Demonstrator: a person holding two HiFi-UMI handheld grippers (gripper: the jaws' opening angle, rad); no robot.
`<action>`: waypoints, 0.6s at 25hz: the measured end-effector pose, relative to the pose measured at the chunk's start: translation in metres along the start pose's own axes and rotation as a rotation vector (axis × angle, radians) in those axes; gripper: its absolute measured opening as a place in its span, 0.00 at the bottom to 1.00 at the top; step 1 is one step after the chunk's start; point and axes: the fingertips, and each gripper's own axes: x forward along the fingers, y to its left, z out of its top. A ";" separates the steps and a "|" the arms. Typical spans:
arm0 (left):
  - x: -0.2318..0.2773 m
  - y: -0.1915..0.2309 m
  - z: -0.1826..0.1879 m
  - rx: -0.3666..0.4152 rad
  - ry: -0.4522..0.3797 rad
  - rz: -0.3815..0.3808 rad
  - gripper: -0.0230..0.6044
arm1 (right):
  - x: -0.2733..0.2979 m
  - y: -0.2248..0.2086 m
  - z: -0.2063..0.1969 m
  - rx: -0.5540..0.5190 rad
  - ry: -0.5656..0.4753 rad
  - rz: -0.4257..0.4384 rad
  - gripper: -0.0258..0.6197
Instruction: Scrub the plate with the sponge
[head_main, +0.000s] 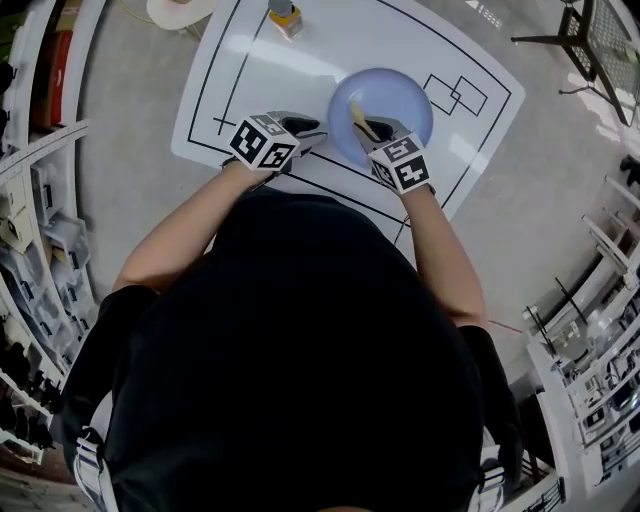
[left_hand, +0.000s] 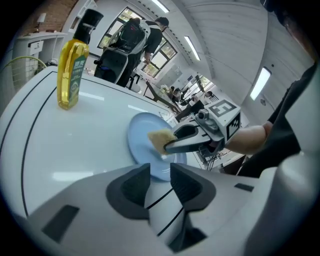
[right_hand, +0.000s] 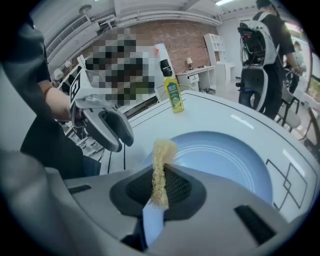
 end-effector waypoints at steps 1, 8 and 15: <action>0.003 0.002 -0.002 -0.008 0.005 -0.001 0.23 | 0.003 0.000 0.000 -0.006 0.007 0.008 0.09; 0.026 0.023 -0.007 -0.054 0.051 0.011 0.29 | 0.022 -0.001 0.000 -0.021 0.041 0.045 0.09; 0.044 0.032 -0.007 -0.109 0.081 -0.013 0.30 | 0.036 0.002 -0.007 -0.018 0.071 0.085 0.09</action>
